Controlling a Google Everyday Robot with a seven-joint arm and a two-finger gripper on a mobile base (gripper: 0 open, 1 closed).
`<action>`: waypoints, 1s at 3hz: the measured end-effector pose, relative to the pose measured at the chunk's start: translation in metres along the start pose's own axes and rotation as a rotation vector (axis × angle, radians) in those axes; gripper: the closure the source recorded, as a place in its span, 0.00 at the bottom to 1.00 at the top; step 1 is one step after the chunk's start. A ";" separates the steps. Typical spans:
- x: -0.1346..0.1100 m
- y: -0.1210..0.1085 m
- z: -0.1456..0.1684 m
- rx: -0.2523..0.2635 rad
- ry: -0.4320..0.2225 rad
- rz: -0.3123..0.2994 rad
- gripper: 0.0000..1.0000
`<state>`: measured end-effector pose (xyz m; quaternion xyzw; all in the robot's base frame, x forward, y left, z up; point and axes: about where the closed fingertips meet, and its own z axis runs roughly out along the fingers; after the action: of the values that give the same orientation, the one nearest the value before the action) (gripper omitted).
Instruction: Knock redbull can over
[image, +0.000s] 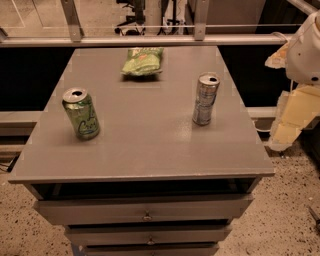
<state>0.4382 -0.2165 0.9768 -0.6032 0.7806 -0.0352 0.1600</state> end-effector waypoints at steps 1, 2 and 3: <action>0.000 0.000 0.000 0.000 0.000 0.000 0.00; 0.006 -0.008 0.006 -0.004 -0.043 0.008 0.00; 0.015 -0.028 0.028 -0.008 -0.124 0.033 0.00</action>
Offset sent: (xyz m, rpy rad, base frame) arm 0.0085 -0.0064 -0.0117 0.0618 0.0207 0.0214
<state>0.4696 -0.2341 0.9543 -0.5919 0.7792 0.0080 0.2061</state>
